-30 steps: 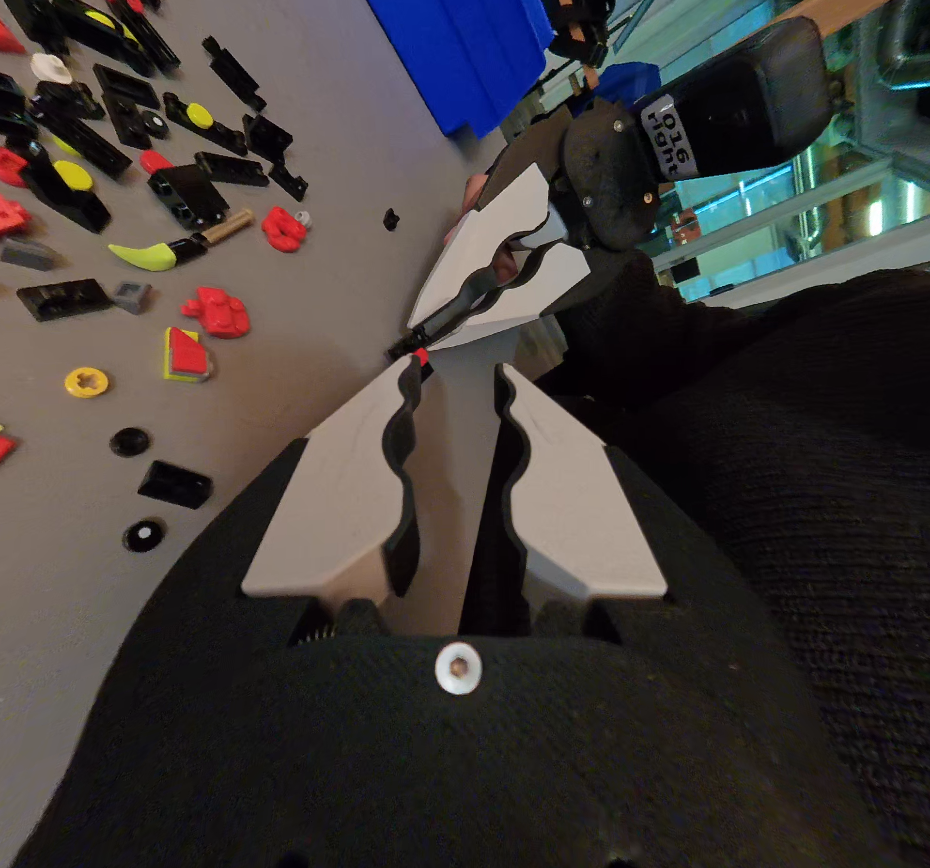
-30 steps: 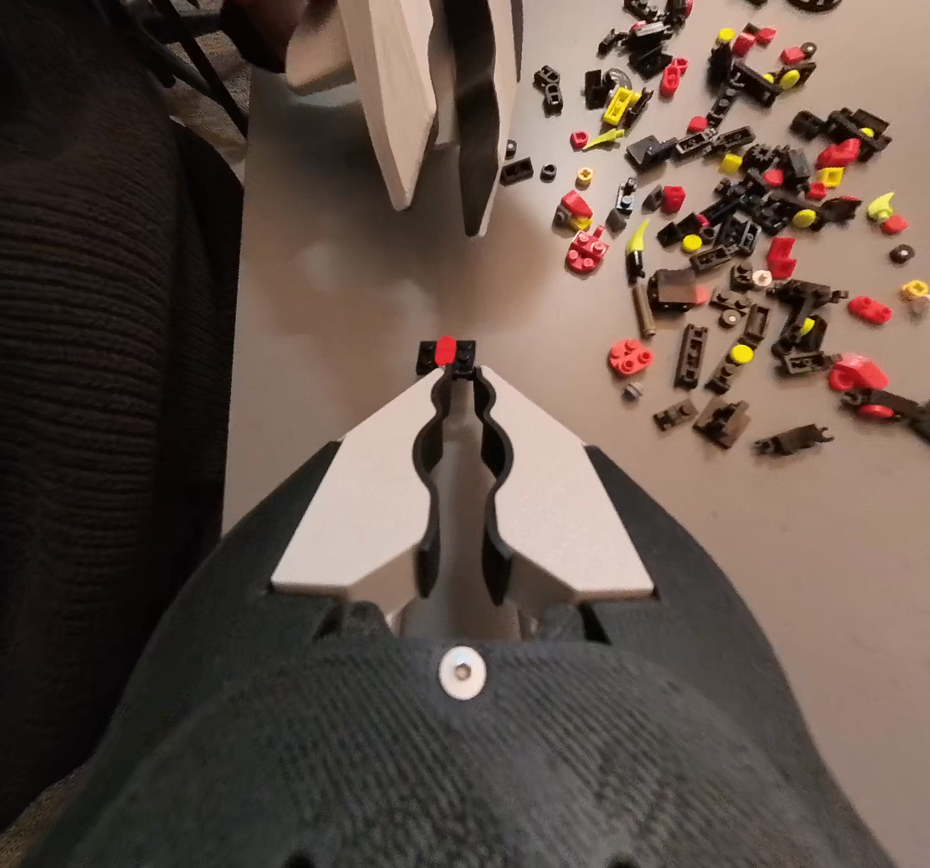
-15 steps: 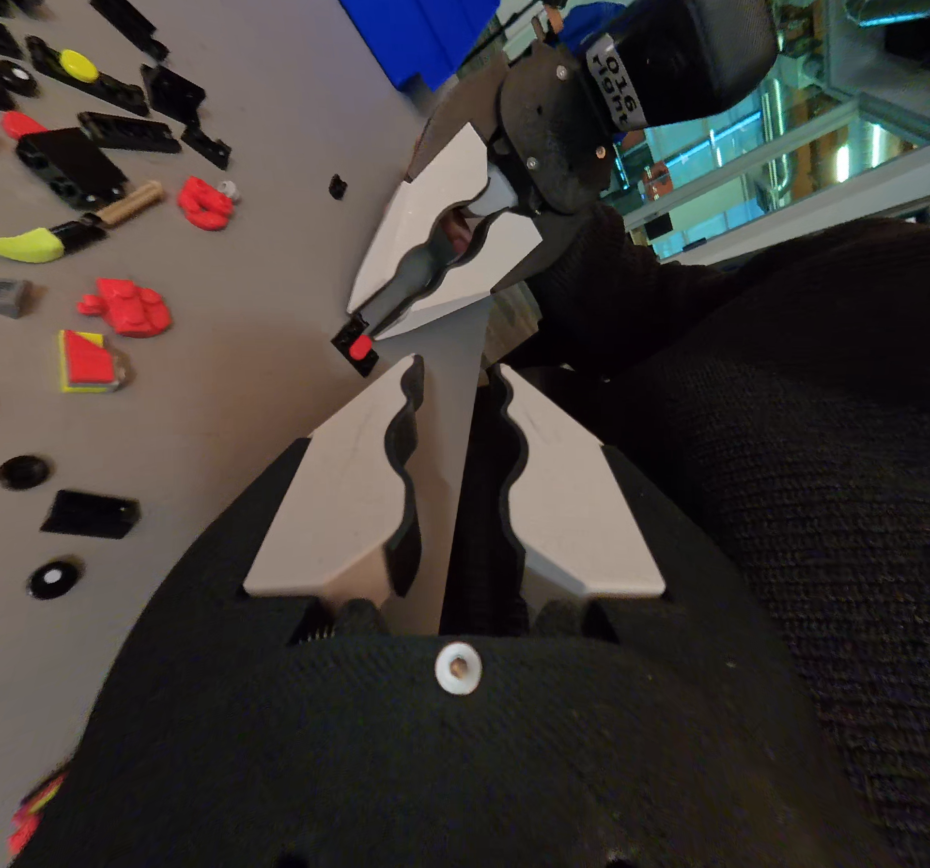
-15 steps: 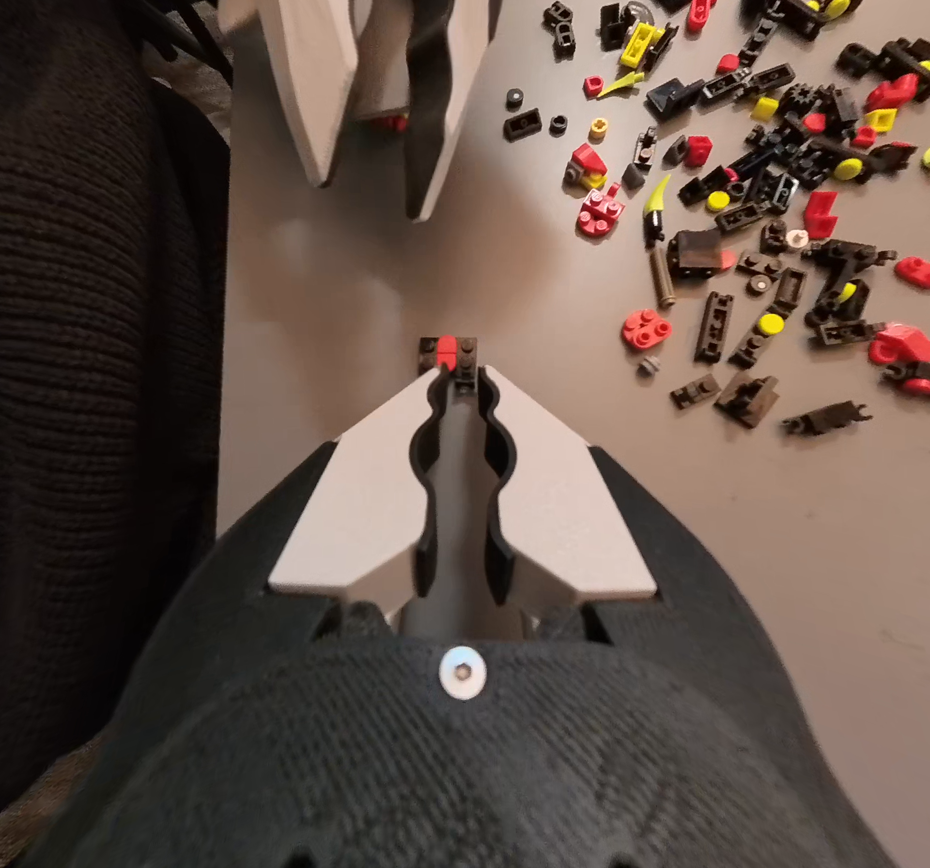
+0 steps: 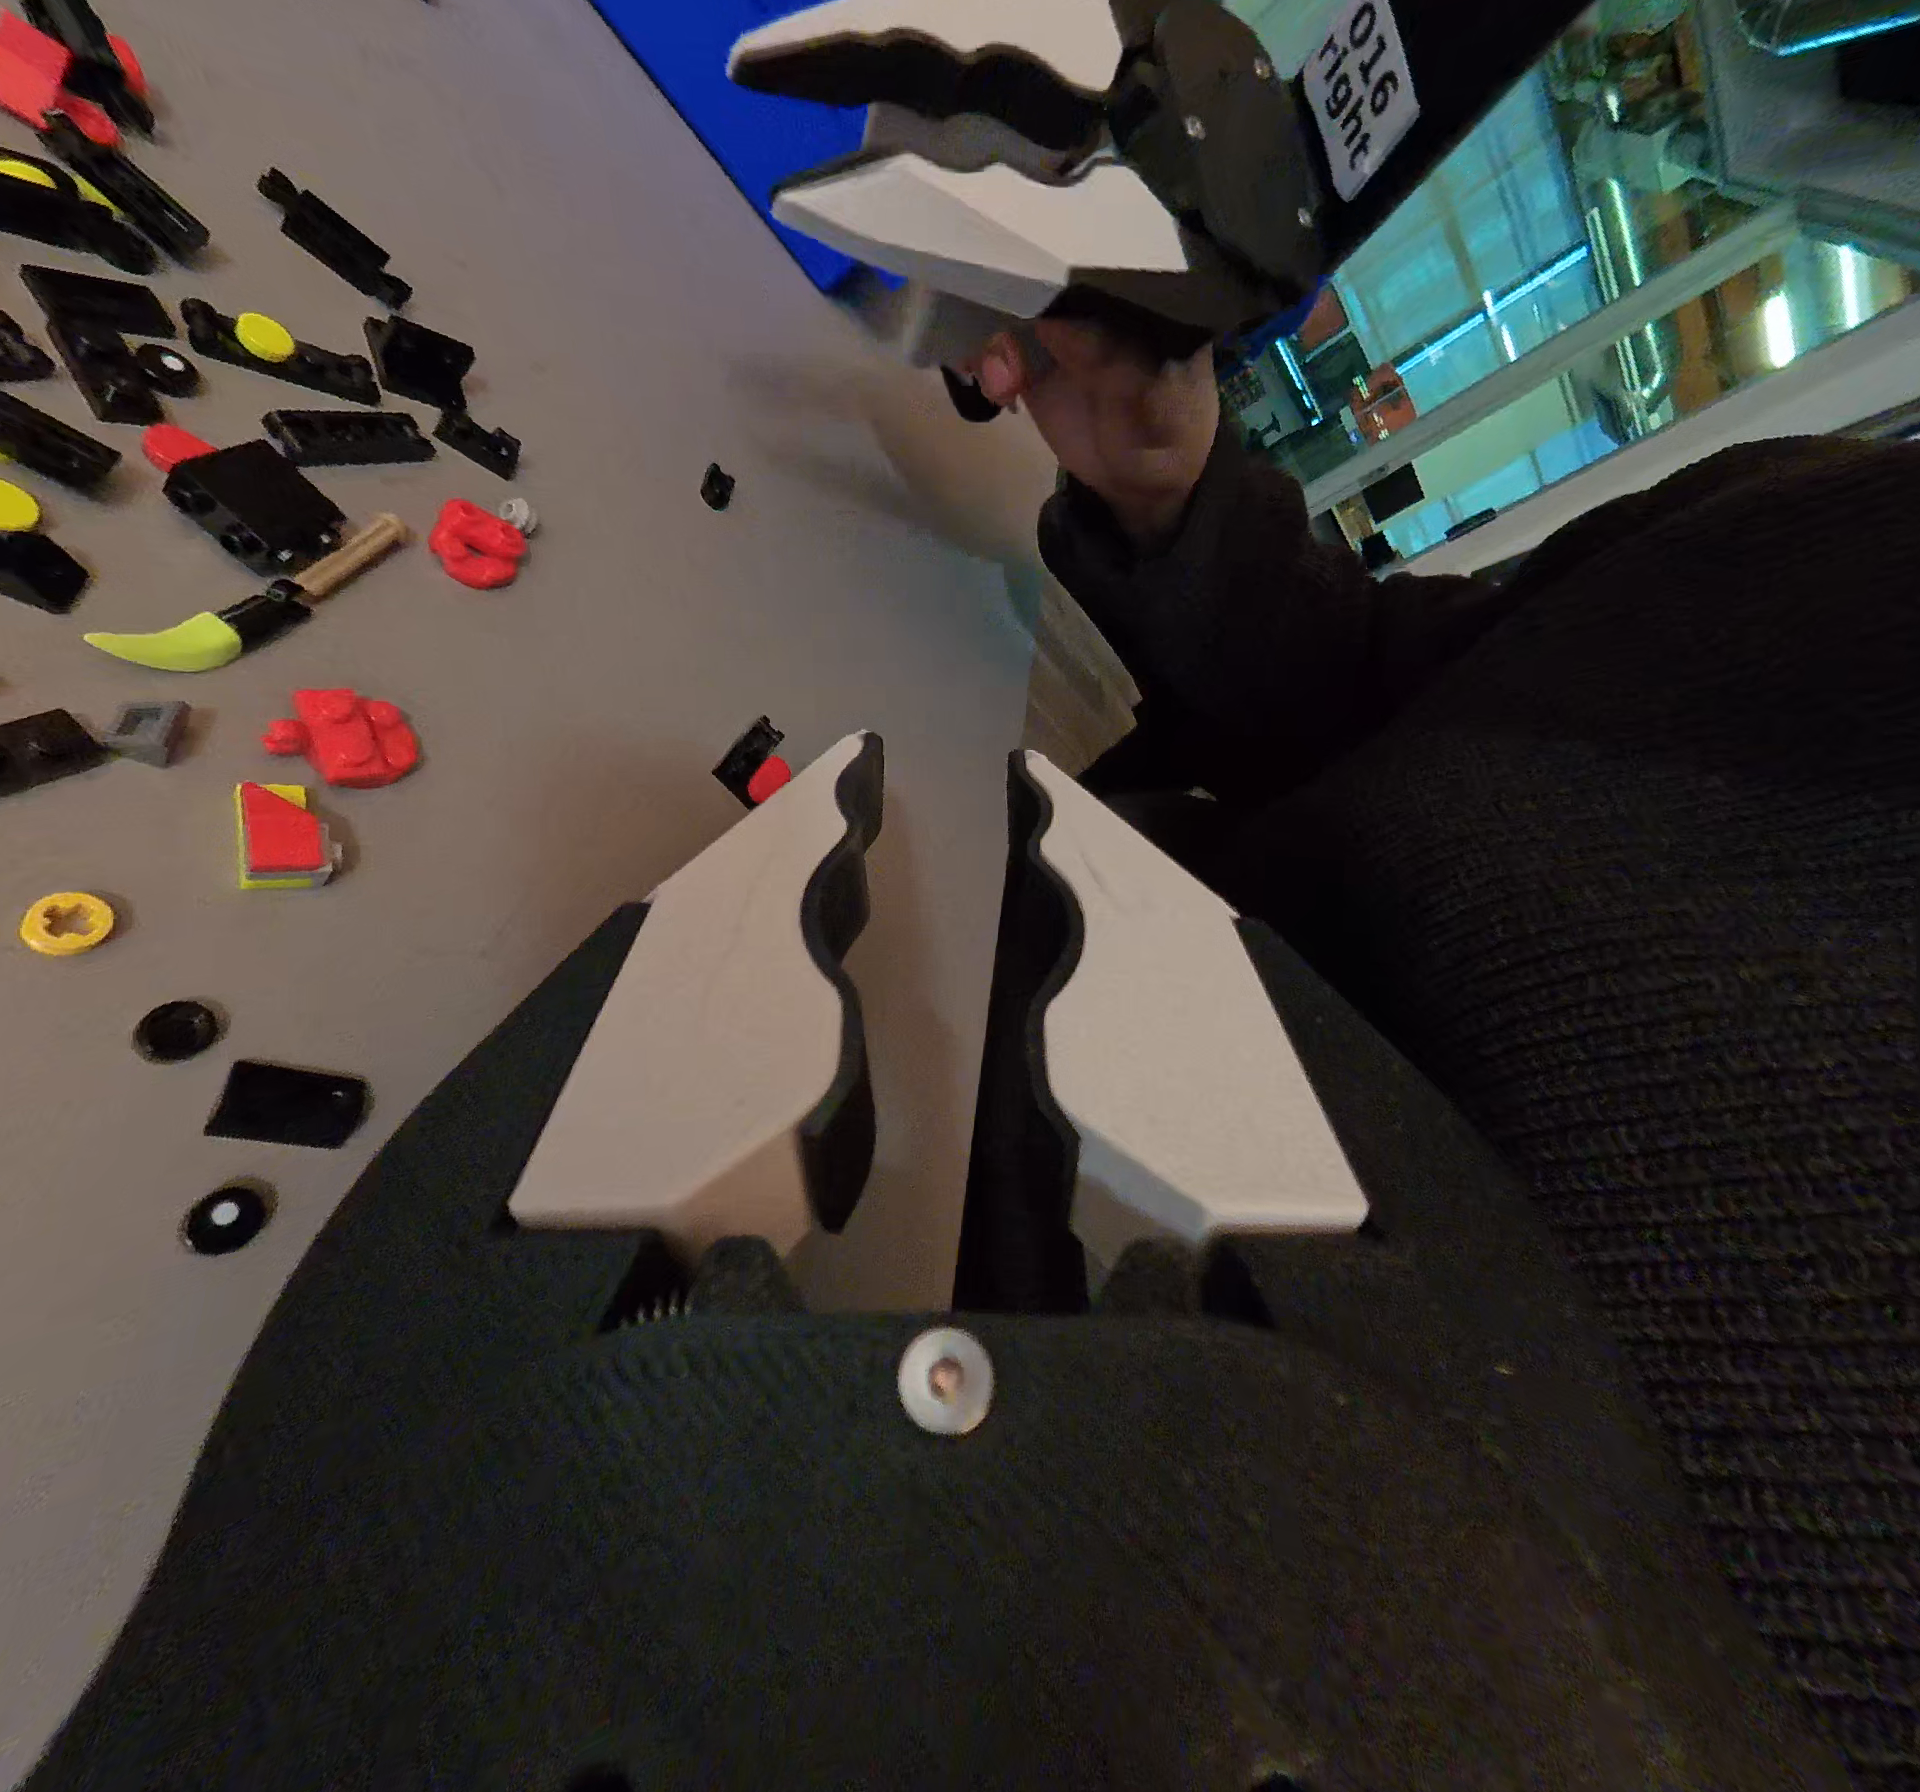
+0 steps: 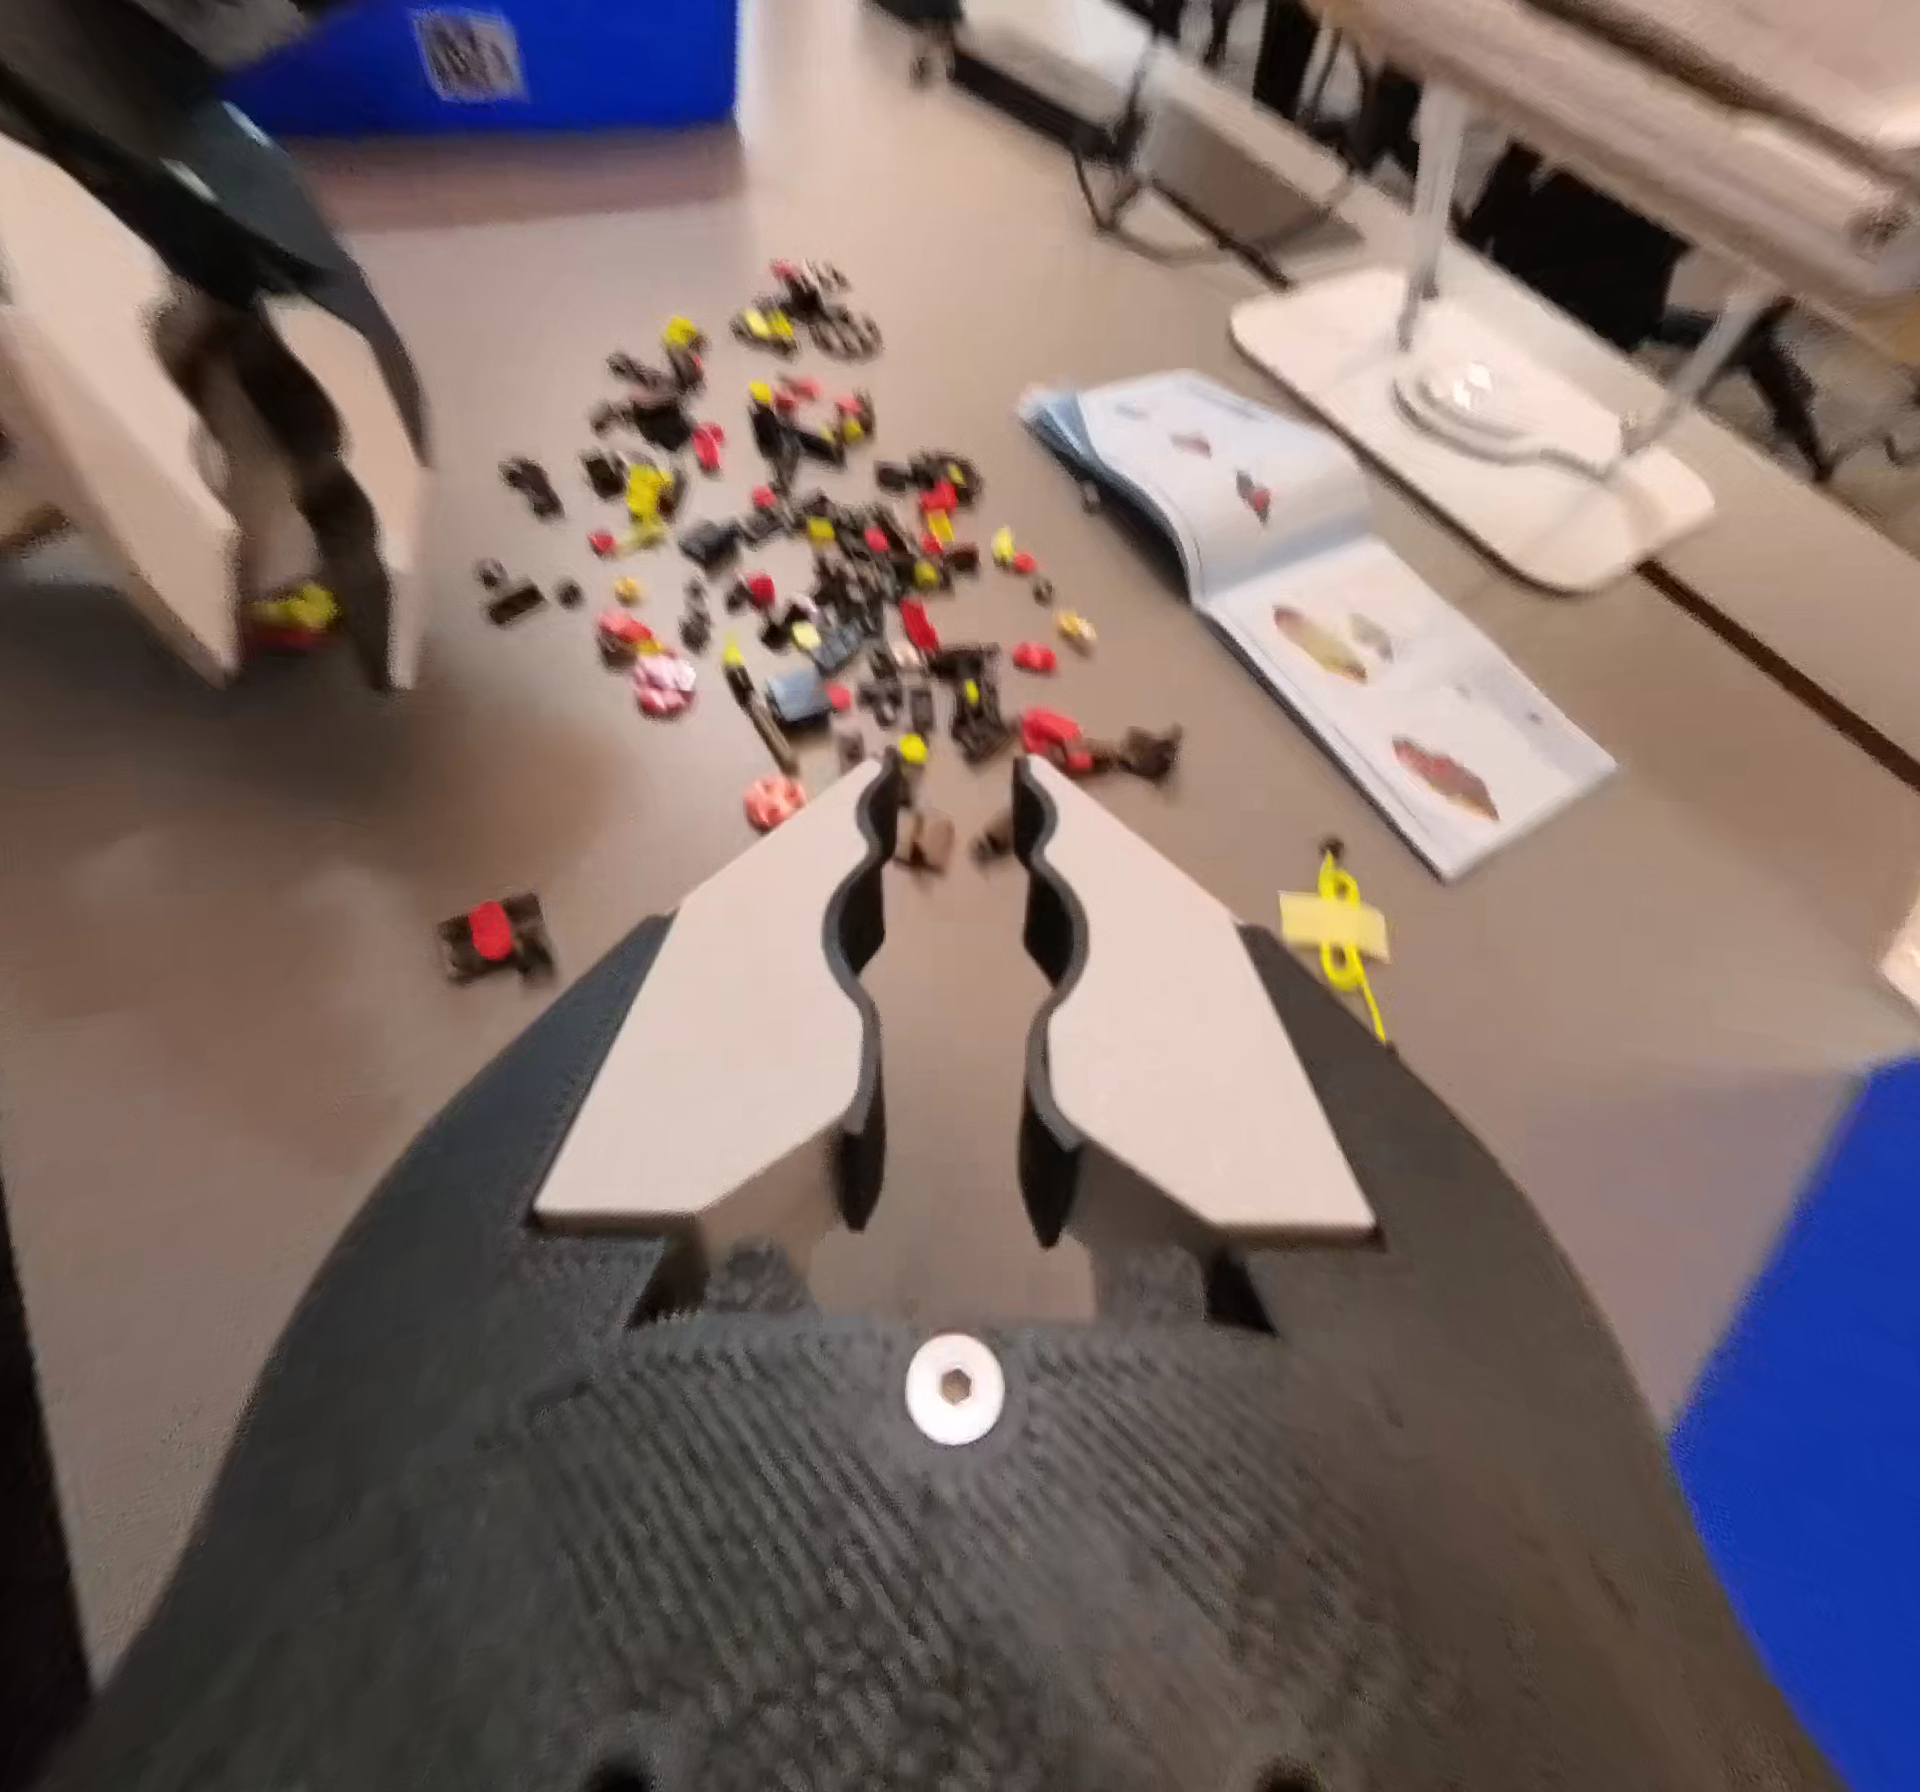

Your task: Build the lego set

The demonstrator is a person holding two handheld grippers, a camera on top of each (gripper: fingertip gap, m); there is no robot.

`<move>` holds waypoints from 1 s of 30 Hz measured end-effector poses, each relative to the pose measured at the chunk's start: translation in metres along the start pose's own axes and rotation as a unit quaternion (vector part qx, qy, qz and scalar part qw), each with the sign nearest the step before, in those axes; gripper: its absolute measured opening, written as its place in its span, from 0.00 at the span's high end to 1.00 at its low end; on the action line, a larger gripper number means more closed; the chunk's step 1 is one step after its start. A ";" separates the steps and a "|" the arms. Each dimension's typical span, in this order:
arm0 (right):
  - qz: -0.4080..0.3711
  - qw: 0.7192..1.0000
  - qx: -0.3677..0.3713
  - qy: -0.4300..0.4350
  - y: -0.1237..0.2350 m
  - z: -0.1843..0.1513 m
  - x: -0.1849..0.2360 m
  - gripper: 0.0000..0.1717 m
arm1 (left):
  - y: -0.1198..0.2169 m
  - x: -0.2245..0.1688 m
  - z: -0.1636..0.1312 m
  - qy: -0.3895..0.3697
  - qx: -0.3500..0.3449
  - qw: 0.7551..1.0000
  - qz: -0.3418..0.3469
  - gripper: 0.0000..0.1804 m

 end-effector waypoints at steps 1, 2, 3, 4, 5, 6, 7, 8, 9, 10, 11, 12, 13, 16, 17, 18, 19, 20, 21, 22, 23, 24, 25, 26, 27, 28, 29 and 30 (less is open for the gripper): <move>-0.002 1.000 0.025 -0.001 0.001 -0.008 -0.004 0.90 | 0.000 0.001 0.000 0.001 -0.001 1.000 0.000 0.88; -0.002 0.999 0.045 -0.003 0.003 -0.015 -0.006 0.90 | 0.000 0.001 0.000 0.003 -0.001 1.000 0.000 0.88; 0.002 0.998 0.058 -0.003 0.006 -0.020 -0.007 0.91 | 0.000 0.001 0.000 0.003 -0.002 1.000 0.000 0.88; 0.007 0.998 0.069 -0.001 0.009 -0.025 -0.006 0.91 | 0.000 0.002 0.001 0.003 -0.002 1.000 0.001 0.88; 0.017 0.997 0.080 0.003 0.011 -0.030 -0.005 0.92 | -0.001 0.002 0.001 0.003 -0.001 1.000 0.001 0.88; 0.032 0.995 0.093 0.007 0.013 -0.035 -0.002 0.92 | -0.001 0.002 0.000 0.004 0.001 1.000 0.001 0.88; 0.048 0.993 0.107 0.011 0.014 -0.041 0.001 0.92 | -0.002 0.003 0.000 0.004 0.003 1.000 -0.001 0.88; 0.065 0.990 0.123 0.013 0.015 -0.047 0.005 0.94 | -0.003 0.003 0.000 0.006 0.005 1.000 -0.003 0.88; 0.083 0.986 0.142 0.012 0.014 -0.054 0.009 0.95 | -0.004 0.003 0.000 0.008 0.007 1.000 -0.006 0.88; 0.092 0.983 0.161 0.006 0.013 -0.060 0.010 0.94 | -0.005 0.003 0.000 0.008 0.009 1.000 -0.009 0.88; 0.098 0.979 0.179 -0.002 0.011 -0.066 0.012 0.94 | -0.006 0.003 0.001 0.009 0.011 1.000 -0.011 0.88; 0.103 0.975 0.194 -0.011 0.010 -0.070 0.013 0.94 | -0.007 0.003 0.001 0.008 0.014 1.000 -0.013 0.88; 0.105 0.973 0.205 -0.015 0.009 -0.072 0.014 0.93 | -0.008 0.003 0.001 0.008 0.016 1.000 -0.015 0.88; 0.102 0.972 0.210 -0.017 0.008 -0.074 0.016 0.92 | -0.011 0.003 0.001 0.011 0.020 1.000 -0.018 0.88; 0.097 0.972 0.214 -0.015 0.008 -0.074 0.016 0.94 | -0.011 0.003 0.001 0.011 0.021 1.000 -0.019 0.88; 0.091 0.971 0.221 -0.010 0.008 -0.075 0.015 0.95 | -0.011 0.003 0.001 0.011 0.021 1.000 -0.019 0.88; 0.086 0.971 0.225 -0.006 0.008 -0.076 0.014 0.97 | -0.012 0.003 0.001 0.012 0.021 1.000 -0.020 0.88; 0.086 0.971 0.224 -0.006 0.007 -0.077 0.014 0.98 | -0.012 0.003 0.000 0.013 0.021 1.000 -0.020 0.88; 0.088 0.971 0.221 -0.010 0.007 -0.076 0.014 0.99 | -0.012 0.003 0.000 0.013 0.021 1.000 -0.019 0.88; 0.088 0.971 0.220 -0.012 0.006 -0.076 0.013 0.99 | -0.012 0.003 0.000 0.012 0.021 1.000 -0.019 0.88; 0.083 0.972 0.217 -0.014 0.005 -0.076 0.012 0.98 | -0.012 0.003 0.000 0.011 0.021 1.000 -0.018 0.88; 0.076 0.974 0.215 -0.015 0.003 -0.075 0.010 0.99 | -0.011 0.003 0.000 0.010 0.021 1.000 -0.017 0.88; 0.070 0.974 0.213 -0.017 0.000 -0.074 0.009 1.00 | -0.011 0.003 0.000 0.011 0.020 1.000 -0.016 0.88; 0.066 0.975 0.209 -0.023 -0.004 -0.072 0.009 1.00 | -0.011 0.003 0.000 0.012 0.020 1.000 -0.017 0.88; 0.067 0.976 0.204 -0.033 -0.008 -0.068 0.011 1.00 | -0.011 0.003 0.000 0.014 0.020 1.000 -0.019 0.88; 0.072 0.976 0.199 -0.042 -0.014 -0.064 0.014 1.00 | -0.012 0.003 -0.001 0.015 0.021 0.999 -0.020 0.88; 0.076 0.976 0.201 -0.046 -0.018 -0.060 0.017 1.00 | -0.012 0.003 -0.001 0.015 0.022 0.999 -0.020 0.88; 0.076 0.975 0.206 -0.040 -0.021 -0.059 0.020 1.00 | -0.012 0.003 -0.002 0.015 0.023 0.999 -0.019 0.88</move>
Point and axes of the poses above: each gripper's, where its closed fingertips meet, y back along the fingers, z out of its top, x = y × z across the jaws, the point moved 5 cm from there along y, back along the fingers, and after that the axes turned 3 degrees about -y, right-handed, at the moved point
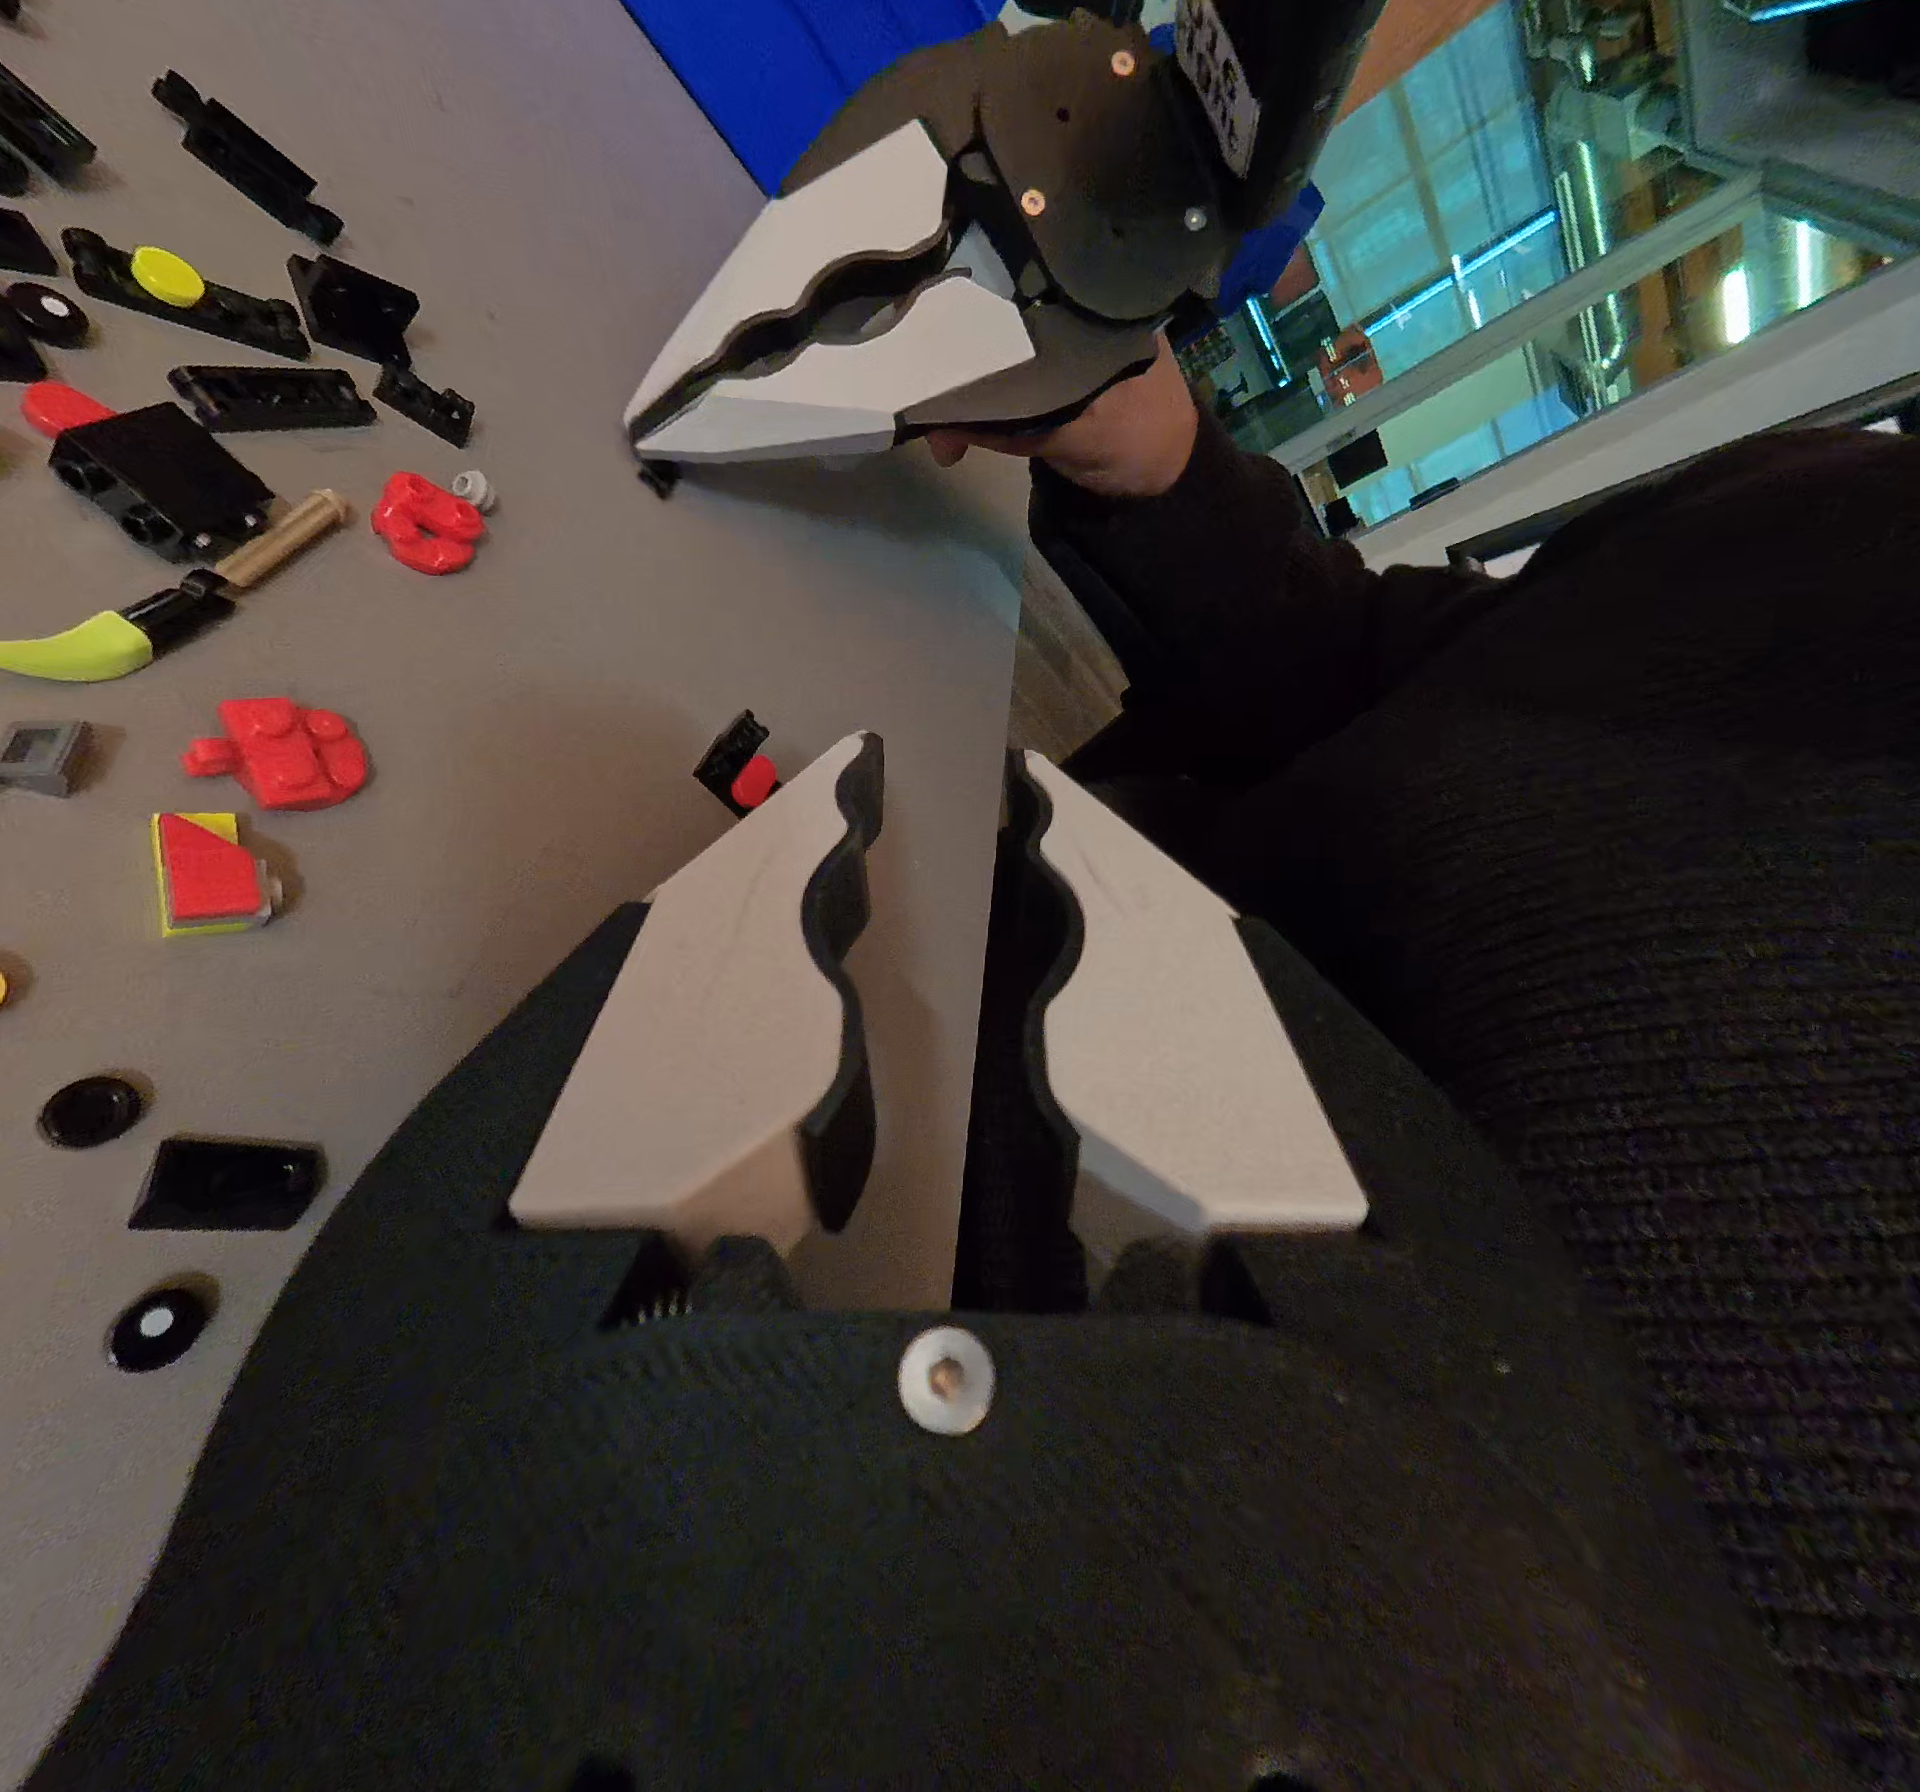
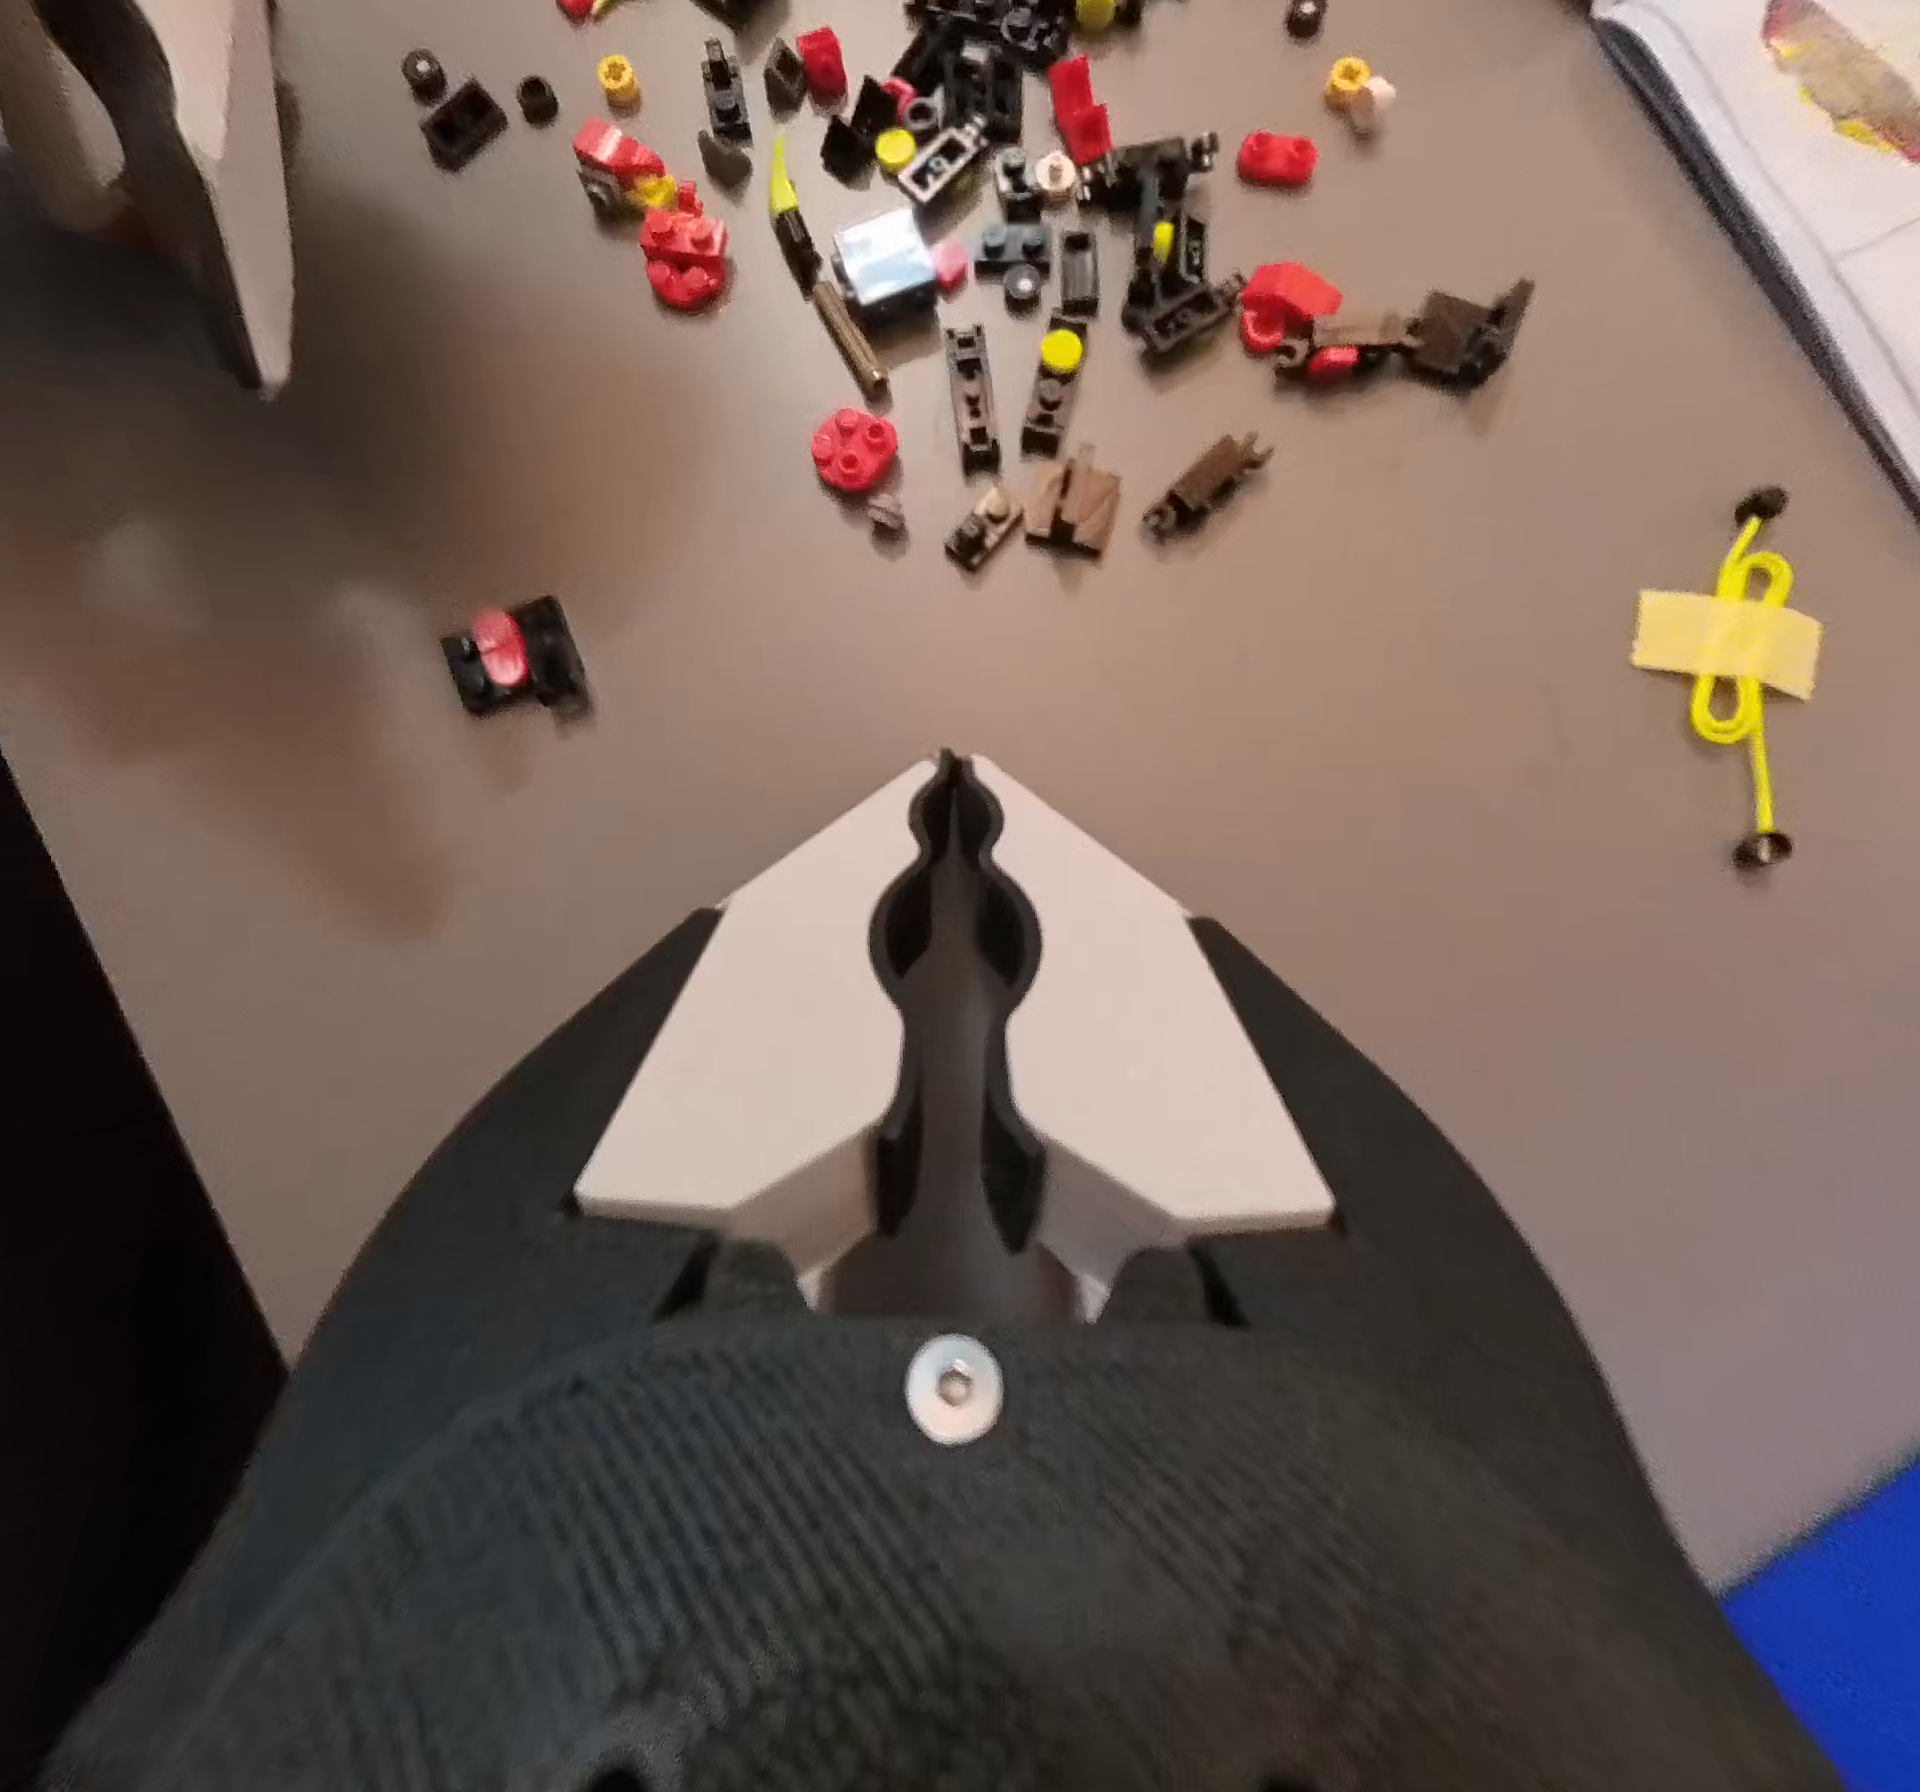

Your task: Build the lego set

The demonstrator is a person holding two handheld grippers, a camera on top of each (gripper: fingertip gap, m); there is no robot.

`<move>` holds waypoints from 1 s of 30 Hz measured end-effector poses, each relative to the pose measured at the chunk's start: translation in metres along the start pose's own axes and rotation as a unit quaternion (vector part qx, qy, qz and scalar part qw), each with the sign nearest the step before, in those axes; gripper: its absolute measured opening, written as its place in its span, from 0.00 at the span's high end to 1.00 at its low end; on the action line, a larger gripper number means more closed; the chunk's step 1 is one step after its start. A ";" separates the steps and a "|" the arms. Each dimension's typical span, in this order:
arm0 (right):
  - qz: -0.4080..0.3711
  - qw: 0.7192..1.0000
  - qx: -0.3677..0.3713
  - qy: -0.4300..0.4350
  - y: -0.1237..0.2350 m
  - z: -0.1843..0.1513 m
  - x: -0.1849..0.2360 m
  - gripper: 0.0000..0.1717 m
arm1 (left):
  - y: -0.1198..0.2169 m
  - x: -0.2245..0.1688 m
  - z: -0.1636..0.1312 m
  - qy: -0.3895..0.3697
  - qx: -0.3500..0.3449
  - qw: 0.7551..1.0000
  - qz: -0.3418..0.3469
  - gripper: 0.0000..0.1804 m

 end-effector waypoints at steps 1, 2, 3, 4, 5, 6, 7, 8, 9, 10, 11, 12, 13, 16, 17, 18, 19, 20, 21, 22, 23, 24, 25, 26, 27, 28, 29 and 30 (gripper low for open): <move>-0.006 1.000 0.005 0.011 0.000 0.001 0.001 1.00 | 0.000 0.000 0.000 0.001 0.001 1.000 0.000 0.88; -0.018 1.000 0.005 0.021 0.002 0.000 -0.001 1.00 | -0.001 0.000 0.000 0.001 0.001 1.000 -0.001 0.88; -0.026 0.999 0.000 0.026 0.005 -0.001 -0.003 1.00 | -0.001 0.000 0.000 0.001 0.001 1.000 0.000 0.88; -0.022 0.999 -0.009 0.029 0.009 -0.002 -0.003 1.00 | -0.001 0.000 0.000 0.000 0.001 1.000 0.001 0.88; -0.010 0.999 -0.020 0.031 0.013 -0.004 -0.003 0.99 | 0.000 0.000 0.000 -0.003 0.001 1.000 0.004 0.88; 0.002 0.999 -0.030 0.035 0.016 -0.006 -0.002 0.98 | 0.000 0.000 0.000 -0.004 0.000 1.000 0.007 0.88; 0.015 0.998 -0.038 0.040 0.018 -0.008 -0.001 0.96 | 0.000 0.000 0.000 -0.005 0.000 1.000 0.008 0.88; 0.024 0.998 -0.044 0.043 0.018 -0.009 0.000 0.94 | 0.000 0.000 0.000 -0.004 0.000 1.000 0.007 0.88; 0.030 0.998 -0.047 0.043 0.018 -0.009 0.001 0.93 | 0.000 0.000 0.000 -0.003 0.000 1.000 0.006 0.88; 0.038 0.997 -0.049 0.039 0.016 -0.007 0.002 0.92 | 0.000 0.000 0.000 -0.003 0.000 1.000 0.005 0.88; 0.046 0.997 -0.049 0.035 0.014 -0.006 0.004 0.91 | 0.000 -0.001 0.000 -0.004 0.001 1.000 0.005 0.88; 0.050 0.997 -0.045 0.032 0.012 -0.005 0.006 0.90 | 0.000 -0.001 -0.001 -0.004 0.003 1.000 0.004 0.88; 0.050 0.997 -0.039 0.034 0.009 -0.005 0.006 0.89 | -0.001 -0.001 -0.001 -0.005 0.004 1.000 0.004 0.88; 0.032 0.998 -0.025 0.048 0.006 -0.008 0.005 0.89 | -0.001 -0.002 -0.002 -0.005 0.006 1.000 0.002 0.88; 0.031 0.998 -0.025 0.047 0.006 -0.009 0.004 0.90 | -0.001 -0.002 -0.002 -0.005 0.006 1.000 0.002 0.88; 0.034 0.998 -0.024 0.042 0.006 -0.009 0.004 0.89 | -0.001 -0.002 -0.002 -0.005 0.005 1.000 0.002 0.88; 0.038 0.998 -0.023 0.037 0.006 -0.010 0.004 0.89 | -0.001 -0.002 -0.001 -0.005 0.005 1.000 0.002 0.88; 0.041 0.998 -0.021 0.033 0.005 -0.011 0.003 0.89 | -0.001 -0.002 -0.001 -0.005 0.005 1.000 0.002 0.88; 0.041 0.998 -0.019 0.031 0.004 -0.011 0.003 0.89 | -0.001 -0.002 -0.002 -0.005 0.005 1.000 0.002 0.88; 0.039 0.999 -0.020 0.030 0.004 -0.011 0.002 0.90 | -0.001 -0.002 -0.002 -0.005 0.006 1.000 0.002 0.88; 0.036 0.999 -0.020 0.031 0.004 -0.011 0.002 0.92 | -0.001 -0.002 -0.002 -0.006 0.006 1.000 0.002 0.88; 0.034 0.999 -0.018 0.032 0.003 -0.011 0.002 0.95 | -0.002 -0.002 -0.002 -0.006 0.006 1.000 0.003 0.88; 0.038 0.999 -0.019 0.035 0.003 -0.011 0.004 0.96 | -0.002 -0.002 -0.002 -0.007 0.007 1.000 0.004 0.88; 0.043 0.998 -0.022 0.036 0.002 -0.009 0.007 0.96 | -0.002 -0.002 -0.002 -0.008 0.007 1.000 0.005 0.88; 0.051 0.998 -0.028 0.037 0.002 -0.006 0.011 0.96 | -0.002 -0.001 -0.002 -0.009 0.007 1.000 0.008 0.88; 0.061 0.997 -0.038 0.039 0.002 -0.001 0.016 0.96 | -0.002 -0.001 -0.001 -0.012 0.007 1.000 0.013 0.88; 0.071 0.995 -0.050 0.042 0.002 0.005 0.021 0.96 | -0.001 0.001 -0.001 -0.018 0.007 1.000 0.021 0.88; 0.080 0.994 -0.062 0.047 0.003 0.011 0.028 0.96 | -0.001 0.002 0.000 -0.027 0.008 0.999 0.033 0.88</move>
Point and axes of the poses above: each gripper's, where its closed fingertips meet, y back along the fingers, z out of its top, x = y × z across the jaws, the point moved 5 cm from there along y, back along the fingers, and after that the axes turned 3 degrees about -y, right-handed, at the moved point
